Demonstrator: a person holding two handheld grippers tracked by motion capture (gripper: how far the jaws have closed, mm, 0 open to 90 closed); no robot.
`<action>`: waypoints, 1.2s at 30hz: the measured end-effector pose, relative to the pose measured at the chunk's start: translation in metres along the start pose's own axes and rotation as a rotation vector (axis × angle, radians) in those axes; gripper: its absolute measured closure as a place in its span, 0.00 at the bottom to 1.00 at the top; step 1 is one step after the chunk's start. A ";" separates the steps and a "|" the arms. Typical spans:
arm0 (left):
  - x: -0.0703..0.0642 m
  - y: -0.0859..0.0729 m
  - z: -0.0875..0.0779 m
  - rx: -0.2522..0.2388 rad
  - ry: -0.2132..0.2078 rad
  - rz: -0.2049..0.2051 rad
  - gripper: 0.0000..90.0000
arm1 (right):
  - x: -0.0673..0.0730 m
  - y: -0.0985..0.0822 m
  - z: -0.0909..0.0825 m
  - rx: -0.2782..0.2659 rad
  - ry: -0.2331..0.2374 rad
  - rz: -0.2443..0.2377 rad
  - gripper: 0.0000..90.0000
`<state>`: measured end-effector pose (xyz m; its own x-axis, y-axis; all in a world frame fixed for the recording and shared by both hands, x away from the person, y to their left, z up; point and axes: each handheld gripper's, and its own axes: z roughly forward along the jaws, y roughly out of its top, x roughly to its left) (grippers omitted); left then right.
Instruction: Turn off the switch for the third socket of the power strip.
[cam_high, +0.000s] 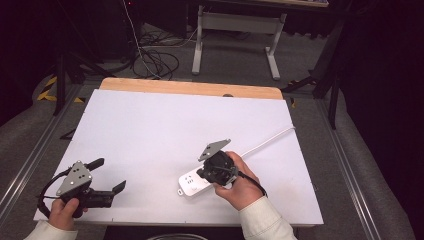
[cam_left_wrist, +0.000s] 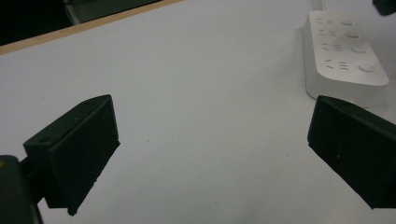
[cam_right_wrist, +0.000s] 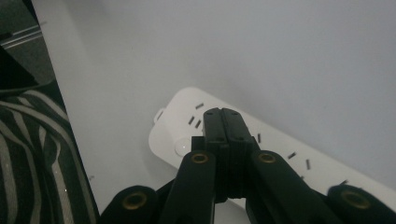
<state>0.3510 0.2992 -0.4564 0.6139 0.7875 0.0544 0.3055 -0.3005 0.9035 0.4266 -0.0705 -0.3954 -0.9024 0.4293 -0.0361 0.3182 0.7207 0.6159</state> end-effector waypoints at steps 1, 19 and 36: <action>0.000 0.000 0.000 0.002 0.001 0.003 0.02 | 0.002 0.002 -0.004 -0.011 -0.006 -0.010 1.00; 0.000 0.000 -0.001 0.000 -0.001 0.002 0.02 | 0.000 -0.002 -0.012 -0.098 -0.016 -0.009 0.85; 0.000 0.000 -0.001 0.001 0.001 0.001 0.02 | -0.003 -0.010 -0.019 -0.222 -0.047 0.010 0.43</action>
<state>0.3501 0.2997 -0.4560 0.6132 0.7879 0.0556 0.3058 -0.3017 0.9030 0.4208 -0.0897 -0.3867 -0.8834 0.4644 -0.0624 0.2505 0.5806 0.7747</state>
